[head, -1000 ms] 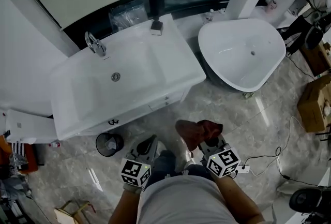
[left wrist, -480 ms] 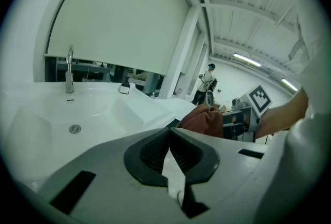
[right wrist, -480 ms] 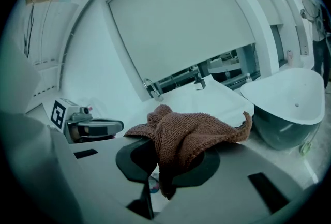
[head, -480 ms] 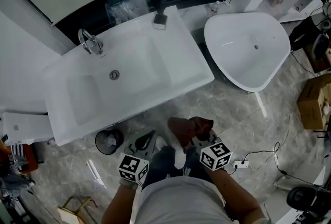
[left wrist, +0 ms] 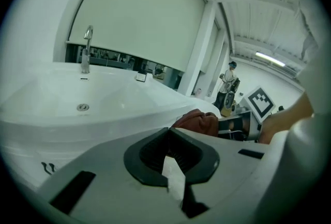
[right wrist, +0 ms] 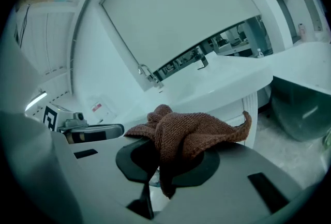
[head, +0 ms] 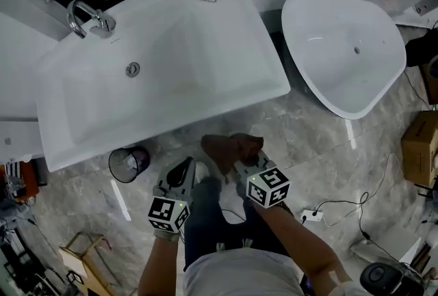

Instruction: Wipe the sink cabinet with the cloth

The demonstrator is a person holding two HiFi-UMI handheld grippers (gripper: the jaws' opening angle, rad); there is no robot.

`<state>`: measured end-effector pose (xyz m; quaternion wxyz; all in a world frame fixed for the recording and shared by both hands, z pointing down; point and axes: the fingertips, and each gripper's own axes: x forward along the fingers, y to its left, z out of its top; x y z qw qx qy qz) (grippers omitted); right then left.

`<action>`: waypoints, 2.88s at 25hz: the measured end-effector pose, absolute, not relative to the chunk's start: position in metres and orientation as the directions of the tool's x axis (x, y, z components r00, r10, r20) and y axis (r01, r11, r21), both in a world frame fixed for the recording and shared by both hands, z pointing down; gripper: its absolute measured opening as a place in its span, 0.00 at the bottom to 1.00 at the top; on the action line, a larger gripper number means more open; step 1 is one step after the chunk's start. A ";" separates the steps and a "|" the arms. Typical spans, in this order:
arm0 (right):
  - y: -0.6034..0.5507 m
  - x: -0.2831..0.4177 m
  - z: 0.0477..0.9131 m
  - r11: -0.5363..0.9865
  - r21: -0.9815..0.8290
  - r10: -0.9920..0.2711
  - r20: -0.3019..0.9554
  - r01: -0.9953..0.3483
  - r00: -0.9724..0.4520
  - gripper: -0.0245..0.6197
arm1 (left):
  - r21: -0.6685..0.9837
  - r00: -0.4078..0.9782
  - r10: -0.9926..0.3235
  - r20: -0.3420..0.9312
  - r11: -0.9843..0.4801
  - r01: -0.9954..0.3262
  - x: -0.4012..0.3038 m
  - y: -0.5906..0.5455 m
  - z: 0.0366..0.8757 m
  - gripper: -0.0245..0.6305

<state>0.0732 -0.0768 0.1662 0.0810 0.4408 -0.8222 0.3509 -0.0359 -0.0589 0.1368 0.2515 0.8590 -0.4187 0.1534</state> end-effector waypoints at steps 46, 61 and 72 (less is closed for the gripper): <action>-0.156 -0.051 0.314 0.779 0.162 -0.608 -0.044 -0.606 -0.793 0.13 | 0.117 0.219 -0.975 0.039 -0.213 -0.970 -0.091 -0.136 0.338 0.05; -0.165 -0.063 0.319 0.571 0.332 -0.753 -0.151 -0.751 -0.640 0.13 | 0.115 0.335 -0.939 -0.075 -0.342 -0.933 -0.102 -0.140 0.371 0.05; -0.163 -0.069 0.376 0.551 0.348 -0.763 -0.158 -0.758 -0.627 0.13 | 0.118 0.336 -0.941 -0.048 -0.339 -0.933 -0.111 -0.129 0.417 0.05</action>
